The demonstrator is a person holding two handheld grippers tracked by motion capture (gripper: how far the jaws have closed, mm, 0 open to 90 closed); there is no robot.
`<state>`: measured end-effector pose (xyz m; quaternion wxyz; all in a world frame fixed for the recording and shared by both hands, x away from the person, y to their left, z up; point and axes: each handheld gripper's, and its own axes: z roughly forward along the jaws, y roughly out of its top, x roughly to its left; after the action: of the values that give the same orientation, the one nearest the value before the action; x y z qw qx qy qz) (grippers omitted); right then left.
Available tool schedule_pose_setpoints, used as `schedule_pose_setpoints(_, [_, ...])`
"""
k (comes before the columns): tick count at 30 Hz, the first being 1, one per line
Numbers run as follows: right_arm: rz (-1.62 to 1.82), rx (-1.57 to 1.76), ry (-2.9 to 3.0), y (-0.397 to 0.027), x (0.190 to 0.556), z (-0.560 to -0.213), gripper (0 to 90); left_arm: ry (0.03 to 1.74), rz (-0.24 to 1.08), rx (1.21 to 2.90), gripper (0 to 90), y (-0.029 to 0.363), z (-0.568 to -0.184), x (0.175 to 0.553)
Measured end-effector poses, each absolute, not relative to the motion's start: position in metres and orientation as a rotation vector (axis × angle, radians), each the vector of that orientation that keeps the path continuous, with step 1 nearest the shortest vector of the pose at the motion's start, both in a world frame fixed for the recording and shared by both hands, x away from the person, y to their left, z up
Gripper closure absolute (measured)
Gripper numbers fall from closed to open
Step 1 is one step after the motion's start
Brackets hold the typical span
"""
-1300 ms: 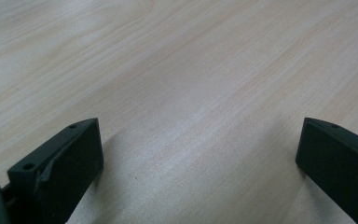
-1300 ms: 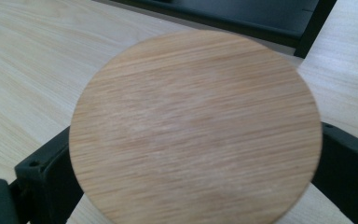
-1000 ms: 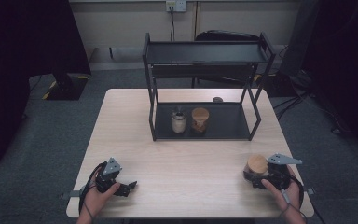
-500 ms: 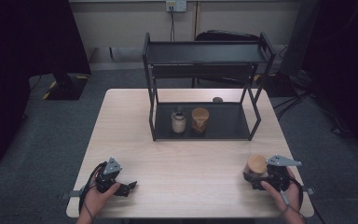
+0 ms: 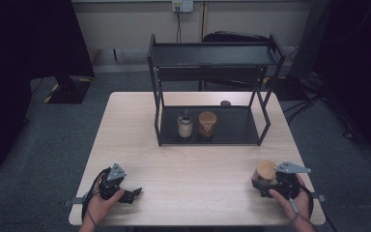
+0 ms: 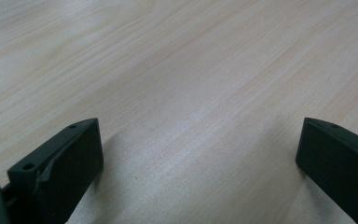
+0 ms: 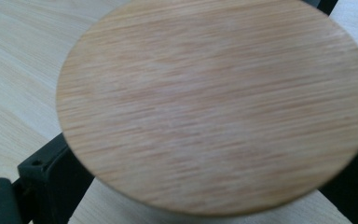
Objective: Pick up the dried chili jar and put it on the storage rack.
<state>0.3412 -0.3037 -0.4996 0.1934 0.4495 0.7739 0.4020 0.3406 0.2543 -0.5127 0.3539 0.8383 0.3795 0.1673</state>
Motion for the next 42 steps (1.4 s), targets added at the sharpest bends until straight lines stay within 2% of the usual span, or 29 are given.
schedule_pose_setpoints(24, [1.154, 1.268, 2.124, -0.3036, 0.3439, -0.5026, 16.8, 0.981, 0.432, 2.167, 0.1, 0.2543, -0.5127, 0.3406])
schedule_pose_setpoints(30, [1.155, 1.239, 2.122, -0.3006, 0.3436, -0.5023, 24.0, 0.981, 0.432, 2.167, 0.1, 0.2543, -0.5127, 0.3406])
schedule_pose_setpoints(42, [1.149, 1.231, 2.121, -0.3007, 0.3441, -0.5015, 25.0, 0.981, 0.432, 2.167, 0.1, 0.2543, -0.5127, 0.3406])
